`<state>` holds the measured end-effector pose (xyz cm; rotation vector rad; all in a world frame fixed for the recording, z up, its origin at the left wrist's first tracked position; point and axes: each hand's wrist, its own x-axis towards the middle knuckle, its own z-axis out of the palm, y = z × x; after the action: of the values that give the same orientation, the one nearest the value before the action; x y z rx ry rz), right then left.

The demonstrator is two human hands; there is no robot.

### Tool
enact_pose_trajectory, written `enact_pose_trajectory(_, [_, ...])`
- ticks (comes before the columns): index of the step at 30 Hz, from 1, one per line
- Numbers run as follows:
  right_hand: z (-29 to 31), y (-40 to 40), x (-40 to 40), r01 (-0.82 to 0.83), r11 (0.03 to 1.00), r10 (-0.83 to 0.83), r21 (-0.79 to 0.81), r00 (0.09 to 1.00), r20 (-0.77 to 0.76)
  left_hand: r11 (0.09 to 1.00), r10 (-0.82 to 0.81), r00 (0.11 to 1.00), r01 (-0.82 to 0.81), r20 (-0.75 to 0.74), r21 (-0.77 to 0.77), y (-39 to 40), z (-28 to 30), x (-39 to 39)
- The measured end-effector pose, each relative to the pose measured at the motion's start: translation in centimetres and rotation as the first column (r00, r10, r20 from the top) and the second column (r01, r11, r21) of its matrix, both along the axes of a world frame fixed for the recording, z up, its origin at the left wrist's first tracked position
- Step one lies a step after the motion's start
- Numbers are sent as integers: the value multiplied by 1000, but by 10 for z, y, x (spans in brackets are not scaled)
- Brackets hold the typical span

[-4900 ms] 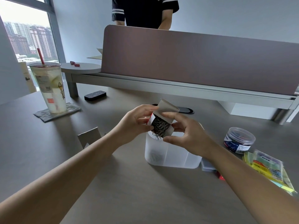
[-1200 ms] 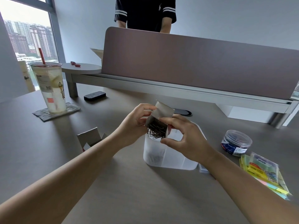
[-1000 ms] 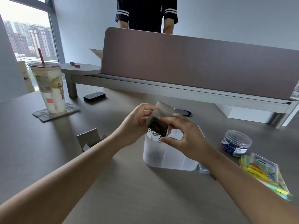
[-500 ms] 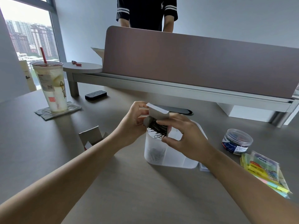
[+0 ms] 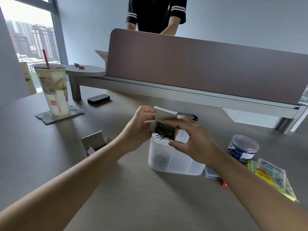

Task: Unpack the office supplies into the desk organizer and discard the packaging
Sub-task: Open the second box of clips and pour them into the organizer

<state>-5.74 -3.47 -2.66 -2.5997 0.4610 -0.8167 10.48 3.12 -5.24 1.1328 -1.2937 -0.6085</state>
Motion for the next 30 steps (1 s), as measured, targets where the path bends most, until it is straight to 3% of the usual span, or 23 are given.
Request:
enact_pose_trajectory(14, [-3, -4, 3, -61, 998, 62, -5, 995, 82, 995, -60, 996, 55, 62, 78, 2, 1, 16])
enact_pose_trajectory(30, [0, -1, -4, -17, 994, 16, -107, 1000, -14, 997, -63, 995, 59, 74, 58, 0, 1, 9])
